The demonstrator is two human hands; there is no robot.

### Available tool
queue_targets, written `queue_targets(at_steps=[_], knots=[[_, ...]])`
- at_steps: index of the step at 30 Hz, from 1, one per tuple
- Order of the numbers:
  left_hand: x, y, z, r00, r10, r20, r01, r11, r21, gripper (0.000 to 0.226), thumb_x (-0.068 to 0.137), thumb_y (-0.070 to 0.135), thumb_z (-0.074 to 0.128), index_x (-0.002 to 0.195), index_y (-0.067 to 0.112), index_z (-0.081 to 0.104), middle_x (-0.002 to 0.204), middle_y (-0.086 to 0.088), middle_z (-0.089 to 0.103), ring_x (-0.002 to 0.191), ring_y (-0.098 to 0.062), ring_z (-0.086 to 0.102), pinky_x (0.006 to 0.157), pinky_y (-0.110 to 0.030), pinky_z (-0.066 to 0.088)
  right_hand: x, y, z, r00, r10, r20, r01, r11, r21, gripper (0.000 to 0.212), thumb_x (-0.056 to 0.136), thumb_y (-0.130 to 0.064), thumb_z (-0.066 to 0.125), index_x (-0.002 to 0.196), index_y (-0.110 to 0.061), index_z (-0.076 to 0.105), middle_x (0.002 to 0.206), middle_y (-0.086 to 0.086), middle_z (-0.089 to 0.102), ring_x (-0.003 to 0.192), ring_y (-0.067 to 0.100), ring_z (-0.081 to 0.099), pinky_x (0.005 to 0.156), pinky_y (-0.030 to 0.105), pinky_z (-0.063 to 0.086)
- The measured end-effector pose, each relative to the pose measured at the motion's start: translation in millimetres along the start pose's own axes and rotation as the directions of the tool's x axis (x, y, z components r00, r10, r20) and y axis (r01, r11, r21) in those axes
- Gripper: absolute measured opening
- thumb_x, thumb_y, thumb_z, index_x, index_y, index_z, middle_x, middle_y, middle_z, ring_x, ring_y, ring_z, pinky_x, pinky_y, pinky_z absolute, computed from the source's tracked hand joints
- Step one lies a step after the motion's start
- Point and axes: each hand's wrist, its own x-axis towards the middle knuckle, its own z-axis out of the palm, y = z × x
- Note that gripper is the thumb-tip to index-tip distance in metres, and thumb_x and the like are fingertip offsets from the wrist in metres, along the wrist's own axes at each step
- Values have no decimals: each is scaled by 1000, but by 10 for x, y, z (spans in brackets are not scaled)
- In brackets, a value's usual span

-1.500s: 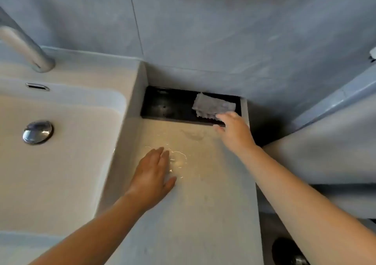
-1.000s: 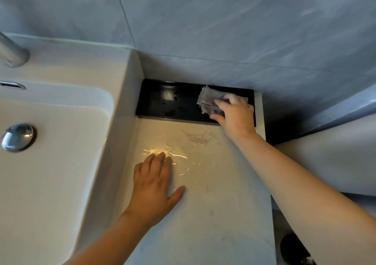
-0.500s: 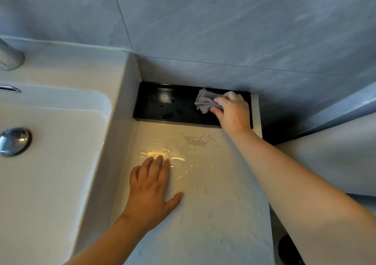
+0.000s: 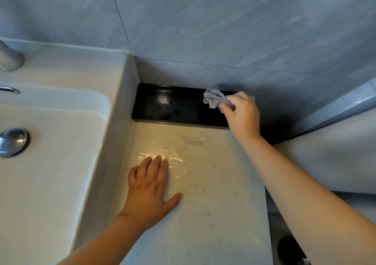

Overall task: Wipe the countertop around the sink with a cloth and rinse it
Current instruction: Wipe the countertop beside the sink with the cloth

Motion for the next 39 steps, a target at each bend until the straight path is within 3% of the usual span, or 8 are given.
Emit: queue_targets(at_steps=[5, 11, 18, 22, 29, 33, 36, 39], knots=[[-9, -11, -21, 999, 6, 40, -6, 1000, 15, 86, 80, 76, 29, 139, 16, 41, 142, -10, 46, 129, -36, 43, 100, -55, 37, -407, -10, -527, 989, 10, -144, 0, 997, 73, 14, 91, -20, 60, 86, -7, 61, 89, 1, 61, 80, 17, 55, 65, 31, 45], [-10, -16, -4, 998, 17, 61, -18, 1000, 11, 90, 78, 77, 29, 142, 16, 38, 145, -10, 41, 133, -36, 37, 103, -55, 33, -819, 326, -612, 997, 69, 20, -68, 995, -73, 16, 94, -31, 56, 88, -16, 60, 73, -5, 59, 60, 9, 53, 51, 35, 50], [-13, -15, 16, 998, 22, 59, -25, 999, 37, 91, 79, 79, 24, 143, 15, 36, 146, -11, 41, 133, -37, 38, 103, -56, 34, -821, 424, -258, 995, 97, -25, -100, 984, -148, 18, 90, -22, 62, 102, -12, 69, 97, 0, 66, 83, 15, 61, 65, 27, 52], [-14, 3, 33, 998, 20, 56, -22, 999, 34, 93, 78, 80, 23, 143, 15, 35, 147, -11, 40, 133, -38, 37, 103, -58, 33, -904, 426, -220, 1000, -2, 18, 5, 985, -170, 14, 90, -25, 62, 92, -14, 69, 88, -1, 67, 79, 12, 58, 63, 30, 52], [-10, -13, 40, 998, 24, 61, -26, 999, 27, 95, 77, 82, 21, 145, 16, 33, 149, -10, 36, 135, -37, 34, 105, -57, 30, -966, 352, -162, 998, 52, -19, -53, 997, -60, 14, 89, -21, 63, 99, -14, 69, 93, -1, 68, 84, 10, 59, 69, 34, 54], [-17, -23, 5, 996, 27, 85, -27, 1000, -3, 98, 75, 83, 17, 148, 18, 27, 153, -8, 29, 140, -35, 25, 110, -55, 24, -1337, 184, -171, 998, 65, -2, -65, 997, 38, 21, 86, -19, 66, 106, -13, 69, 103, -1, 68, 93, 0, 55, 80, 14, 48], [-19, -57, -27, 994, 47, 101, -47, 999, -10, 100, 74, 85, 13, 149, 19, 23, 155, -7, 25, 141, -34, 22, 111, -53, 21, -1678, 87, -185, 996, 89, 19, -91, 992, 83, 25, 85, -20, 67, 109, -12, 69, 108, -1, 68, 101, 3, 57, 90, 20, 47], [-20, -90, -73, 993, 64, 103, -63, 998, -14, 103, 70, 86, 5, 151, 22, 14, 158, -5, 16, 143, -31, 14, 113, -49, 16, -1869, 10, -207, 989, 133, 67, -139, 985, 100, 21, 84, -18, 69, 105, -13, 71, 105, -3, 70, 97, 8, 61, 84, 23, 50]])
